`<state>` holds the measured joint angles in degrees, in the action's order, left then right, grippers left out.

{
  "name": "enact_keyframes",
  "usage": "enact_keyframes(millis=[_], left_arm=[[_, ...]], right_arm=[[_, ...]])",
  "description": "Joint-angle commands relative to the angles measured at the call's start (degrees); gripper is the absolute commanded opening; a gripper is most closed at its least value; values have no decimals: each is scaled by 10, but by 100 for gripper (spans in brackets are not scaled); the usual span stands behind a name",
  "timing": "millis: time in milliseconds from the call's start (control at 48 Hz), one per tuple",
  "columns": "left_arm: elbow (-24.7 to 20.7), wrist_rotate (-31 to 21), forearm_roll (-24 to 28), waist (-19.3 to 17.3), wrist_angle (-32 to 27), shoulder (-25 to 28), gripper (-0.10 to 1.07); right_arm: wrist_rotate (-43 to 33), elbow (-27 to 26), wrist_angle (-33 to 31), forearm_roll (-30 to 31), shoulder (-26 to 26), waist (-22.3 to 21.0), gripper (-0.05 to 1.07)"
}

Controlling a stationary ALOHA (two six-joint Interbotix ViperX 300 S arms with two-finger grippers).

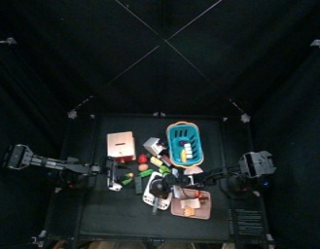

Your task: Grab pot lid

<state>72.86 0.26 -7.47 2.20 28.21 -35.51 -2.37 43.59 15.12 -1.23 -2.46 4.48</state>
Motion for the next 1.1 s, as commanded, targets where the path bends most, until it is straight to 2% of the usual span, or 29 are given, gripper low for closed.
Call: enact_keyframes(millis=[0,1083], left_arm=[[-6,0,0,-2,3,1,85],[2,1,-1,-3,3,-1,85]], right_arm=[[1,-11,2,0,11,-1,71],[1,-17,2,1,18,-5,70]])
